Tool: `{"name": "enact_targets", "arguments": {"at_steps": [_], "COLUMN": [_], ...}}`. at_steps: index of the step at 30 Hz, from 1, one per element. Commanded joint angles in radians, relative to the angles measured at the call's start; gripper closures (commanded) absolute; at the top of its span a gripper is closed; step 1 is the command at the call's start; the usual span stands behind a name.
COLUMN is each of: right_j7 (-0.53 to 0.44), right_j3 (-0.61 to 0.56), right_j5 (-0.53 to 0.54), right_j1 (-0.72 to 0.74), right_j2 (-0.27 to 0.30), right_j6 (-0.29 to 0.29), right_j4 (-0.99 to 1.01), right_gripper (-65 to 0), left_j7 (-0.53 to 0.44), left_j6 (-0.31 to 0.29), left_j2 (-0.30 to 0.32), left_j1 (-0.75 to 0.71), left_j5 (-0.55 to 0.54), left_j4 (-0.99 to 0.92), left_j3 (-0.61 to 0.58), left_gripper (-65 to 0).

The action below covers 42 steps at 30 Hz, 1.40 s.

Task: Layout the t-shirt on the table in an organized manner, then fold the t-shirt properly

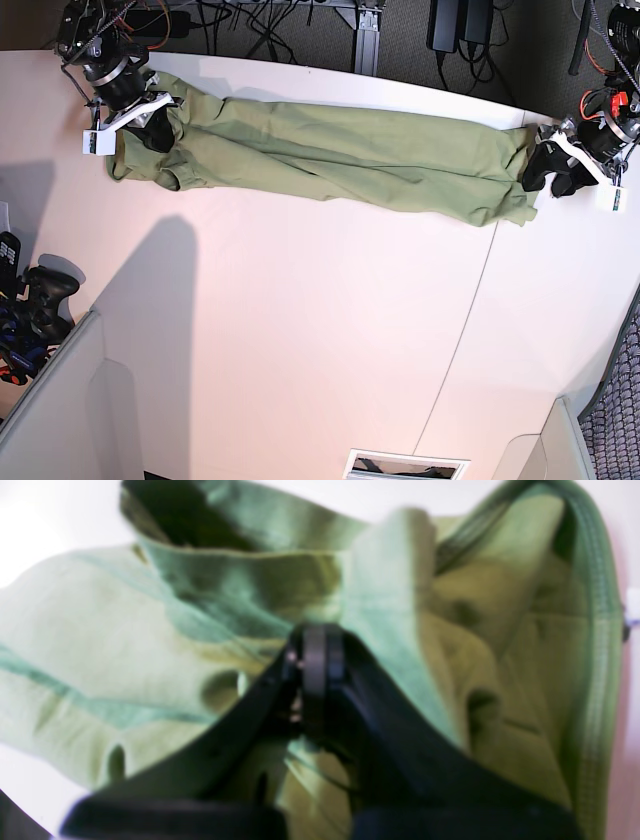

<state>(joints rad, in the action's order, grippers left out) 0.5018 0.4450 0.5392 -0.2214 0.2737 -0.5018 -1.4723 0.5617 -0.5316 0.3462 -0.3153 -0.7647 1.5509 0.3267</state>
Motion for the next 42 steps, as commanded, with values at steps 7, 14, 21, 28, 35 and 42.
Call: {"name": "enact_targets", "arguments": {"at_steps": [7, 14, 21, 28, 35, 42], "right_j7": [0.011, 0.011, 0.011, 0.011, 0.011, 0.011], "right_j3": [0.005, 0.005, 0.005, 0.005, 0.005, 0.005], "right_j5": [-0.004, 0.003, 0.003, 0.003, 0.003, 0.003], "right_j1": [0.002, 0.002, 0.002, 0.002, 0.002, 0.002], "right_j2": [0.011, 0.011, 0.011, 0.011, 0.011, 0.011], "right_j6": [-0.003, -0.003, -0.003, -0.003, -0.003, -0.003], "right_j4": [-0.008, -0.008, -0.008, -0.008, -0.008, -0.008], "right_gripper": [0.0, 0.0, 0.0, 0.0, 0.0, 0.0], "left_j7": [-0.012, -0.011, 0.020, 0.026, -0.044, -0.045], "left_j6": [-0.004, -0.004, -0.023, -0.060, -0.055, -0.056], "left_j2": [0.011, 0.011, 0.011, 0.011, 0.003, 0.003], "left_j1": [0.010, 0.055, 0.060, 0.061, 0.067, 0.105], "left_j5": [-0.035, -0.016, -0.021, -0.046, -0.046, -0.074], "left_j4": [0.018, -0.045, -0.084, -0.084, -0.084, -0.084], "left_j3": [-0.024, -0.101, -0.138, -0.269, -0.273, -0.273], "left_gripper": [-44.3, -44.3, -44.3, -44.2, -31.9, -31.8]}}
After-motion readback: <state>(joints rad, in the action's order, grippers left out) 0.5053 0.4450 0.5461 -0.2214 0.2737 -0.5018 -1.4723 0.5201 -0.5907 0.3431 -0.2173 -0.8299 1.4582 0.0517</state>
